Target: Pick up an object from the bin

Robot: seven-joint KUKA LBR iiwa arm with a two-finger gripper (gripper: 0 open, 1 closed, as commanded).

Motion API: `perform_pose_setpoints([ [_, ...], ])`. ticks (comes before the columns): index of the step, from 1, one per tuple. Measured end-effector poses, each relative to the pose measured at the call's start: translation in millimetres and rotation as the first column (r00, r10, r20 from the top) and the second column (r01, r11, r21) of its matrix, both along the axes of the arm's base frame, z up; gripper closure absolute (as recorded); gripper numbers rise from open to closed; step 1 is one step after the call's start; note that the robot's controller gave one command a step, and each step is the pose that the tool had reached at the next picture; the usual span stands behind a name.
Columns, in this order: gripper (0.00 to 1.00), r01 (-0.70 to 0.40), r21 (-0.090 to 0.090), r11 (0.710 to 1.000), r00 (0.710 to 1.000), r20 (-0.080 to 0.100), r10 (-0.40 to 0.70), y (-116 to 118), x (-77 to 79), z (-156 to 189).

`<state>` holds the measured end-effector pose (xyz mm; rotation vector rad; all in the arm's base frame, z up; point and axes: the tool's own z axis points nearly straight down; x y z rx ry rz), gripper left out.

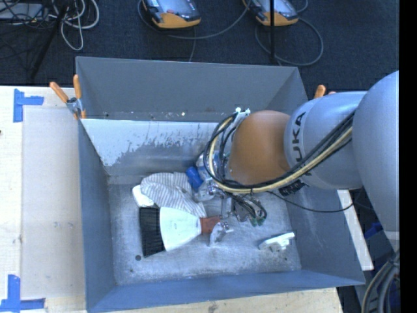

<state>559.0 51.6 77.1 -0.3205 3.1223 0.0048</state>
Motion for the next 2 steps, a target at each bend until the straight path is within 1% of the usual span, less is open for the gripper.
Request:
perform_pose_setpoints([
  [1, 1.0, -0.002, -0.002, 1.0, 1.0, -0.003, 0.002, 0.4, 4.0, 5.6],
  [2, 1.0, -0.001, -0.002, 1.0, 1.0, -0.003, 0.001, 0.3, 4.0, 5.6],
])
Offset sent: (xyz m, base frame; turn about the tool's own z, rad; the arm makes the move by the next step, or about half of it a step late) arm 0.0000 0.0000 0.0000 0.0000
